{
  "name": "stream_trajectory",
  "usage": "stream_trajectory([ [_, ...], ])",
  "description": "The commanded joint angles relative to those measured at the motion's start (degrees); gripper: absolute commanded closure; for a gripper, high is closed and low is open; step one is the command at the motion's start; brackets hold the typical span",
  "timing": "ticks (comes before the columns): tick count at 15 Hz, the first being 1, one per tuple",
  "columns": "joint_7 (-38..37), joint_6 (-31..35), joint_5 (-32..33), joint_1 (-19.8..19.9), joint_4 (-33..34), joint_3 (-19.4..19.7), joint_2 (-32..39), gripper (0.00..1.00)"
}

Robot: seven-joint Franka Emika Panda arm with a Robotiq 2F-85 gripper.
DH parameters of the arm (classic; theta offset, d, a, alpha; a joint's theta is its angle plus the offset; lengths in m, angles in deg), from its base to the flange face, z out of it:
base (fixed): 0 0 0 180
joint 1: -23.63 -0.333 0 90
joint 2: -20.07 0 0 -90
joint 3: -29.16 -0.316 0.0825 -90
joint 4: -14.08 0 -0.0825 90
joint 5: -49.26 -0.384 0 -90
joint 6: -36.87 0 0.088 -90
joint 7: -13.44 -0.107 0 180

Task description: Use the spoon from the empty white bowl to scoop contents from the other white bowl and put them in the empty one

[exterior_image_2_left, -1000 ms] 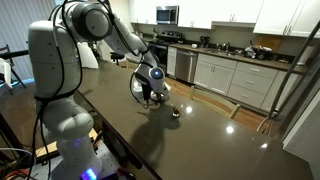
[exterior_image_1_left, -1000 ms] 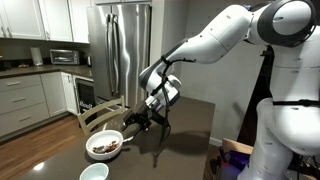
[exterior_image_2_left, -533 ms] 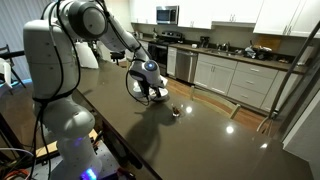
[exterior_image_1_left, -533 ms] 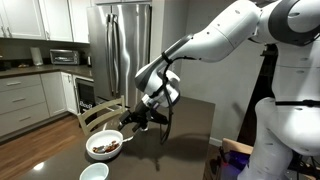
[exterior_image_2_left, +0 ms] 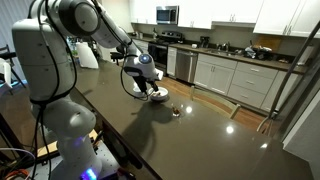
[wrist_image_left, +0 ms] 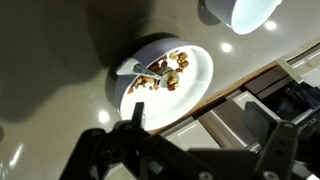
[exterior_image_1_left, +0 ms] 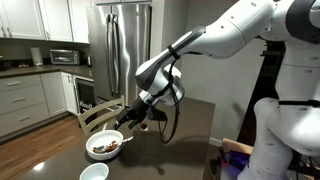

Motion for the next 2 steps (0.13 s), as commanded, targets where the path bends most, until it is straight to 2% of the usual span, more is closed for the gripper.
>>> stream_trajectory([
  [1, 0.0, -0.1, 0.0, 0.0, 0.0, 0.0, -0.2, 0.0],
  [2, 0.0, -0.1, 0.0, 0.0, -0.1, 0.0, -0.3, 0.0],
])
